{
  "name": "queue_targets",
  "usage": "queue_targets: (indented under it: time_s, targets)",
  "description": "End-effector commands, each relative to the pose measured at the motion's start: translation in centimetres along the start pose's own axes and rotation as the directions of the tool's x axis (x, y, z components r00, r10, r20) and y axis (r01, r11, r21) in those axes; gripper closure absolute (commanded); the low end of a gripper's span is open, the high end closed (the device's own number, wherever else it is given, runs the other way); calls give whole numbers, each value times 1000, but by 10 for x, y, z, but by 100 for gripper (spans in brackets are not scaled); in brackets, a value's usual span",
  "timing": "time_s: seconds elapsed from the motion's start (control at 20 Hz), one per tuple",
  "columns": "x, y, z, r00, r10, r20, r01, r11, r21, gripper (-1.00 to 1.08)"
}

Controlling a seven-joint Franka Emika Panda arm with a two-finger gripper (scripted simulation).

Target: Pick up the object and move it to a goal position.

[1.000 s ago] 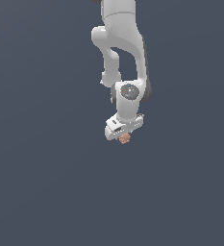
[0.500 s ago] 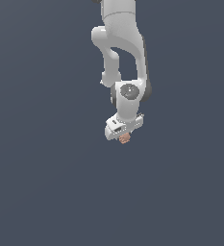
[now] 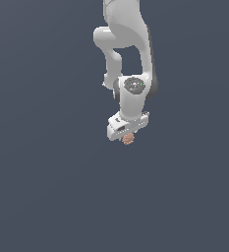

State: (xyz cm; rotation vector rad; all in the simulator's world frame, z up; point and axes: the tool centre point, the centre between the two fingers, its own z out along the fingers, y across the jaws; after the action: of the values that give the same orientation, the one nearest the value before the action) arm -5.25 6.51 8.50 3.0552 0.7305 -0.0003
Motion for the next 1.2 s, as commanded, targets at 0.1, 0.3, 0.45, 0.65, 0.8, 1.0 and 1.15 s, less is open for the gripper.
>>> queue_targets:
  time_s: [0.1, 0.3, 0.45, 0.65, 0.8, 1.0, 1.15]
  targets:
    - [7, 2, -34, 1000, -1, -1, 1, 1000, 0, 108]
    - [14, 5, -74, 1000, -1, -1, 1, 1000, 1, 108]
    - [20, 7, -105, 1000, -1, -1, 1, 1000, 1, 108]
    - [29, 11, -146, 1000, -1, -1, 1, 1000, 1, 108]
    - [35, 13, -177, 1000, -1, -1, 1, 1000, 1, 108]
    - [44, 17, -217, 1000, -1, -1, 1, 1000, 1, 108]
    - [50, 20, -243, 1000, -1, -1, 1, 1000, 1, 108]
